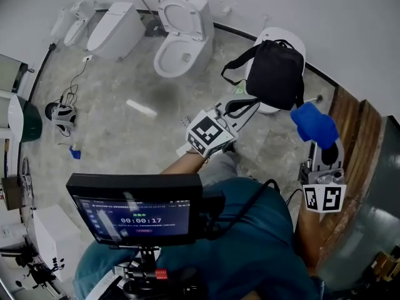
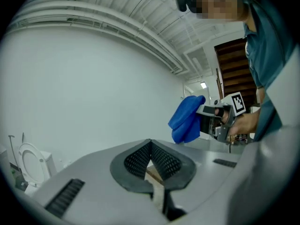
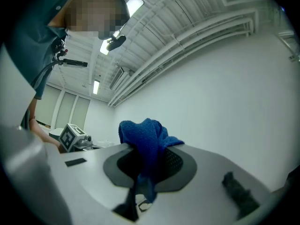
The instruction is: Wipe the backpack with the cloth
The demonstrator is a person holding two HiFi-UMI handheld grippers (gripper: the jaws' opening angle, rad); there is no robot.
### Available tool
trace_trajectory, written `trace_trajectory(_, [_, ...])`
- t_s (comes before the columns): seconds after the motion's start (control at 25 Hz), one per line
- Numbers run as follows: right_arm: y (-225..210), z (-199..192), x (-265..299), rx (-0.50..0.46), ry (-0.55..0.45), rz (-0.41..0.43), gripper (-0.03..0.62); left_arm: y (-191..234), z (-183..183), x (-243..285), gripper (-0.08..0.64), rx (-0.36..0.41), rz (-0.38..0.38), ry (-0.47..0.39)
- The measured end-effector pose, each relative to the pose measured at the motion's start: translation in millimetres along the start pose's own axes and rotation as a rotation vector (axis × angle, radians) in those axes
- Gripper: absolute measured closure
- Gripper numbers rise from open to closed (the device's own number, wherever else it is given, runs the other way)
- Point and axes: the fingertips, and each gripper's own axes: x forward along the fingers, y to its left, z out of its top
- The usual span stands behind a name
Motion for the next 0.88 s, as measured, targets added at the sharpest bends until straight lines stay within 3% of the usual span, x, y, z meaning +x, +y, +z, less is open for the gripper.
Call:
trace_trajectory(0.2, [12.9, 24.2, -117.3, -0.070, 0.036, 0.035, 0.537, -110.7, 14.5, -23.5, 0.557, 0.003, 0.017, -0.045])
trace_trajectory(0.44, [35.7, 56.5, -196.3, -0.053, 0.035, 0.084, 0.537, -200.4, 31.6, -57.6, 0.557, 0.008, 0.024, -0.022])
trace_trajectory(0.64, [90.1, 81.7, -232.3, -0.068, -0.009, 0.110, 0.537, -230.6, 45.8, -119.7, 0.557, 0.029, 0.055, -0.034])
trace_trajectory(0.88, [140.8, 93.6, -249.8, -0.063, -0.022, 0.090, 0.537, -245.6, 56.5, -175.4, 0.557, 0.052, 0.037, -0.057])
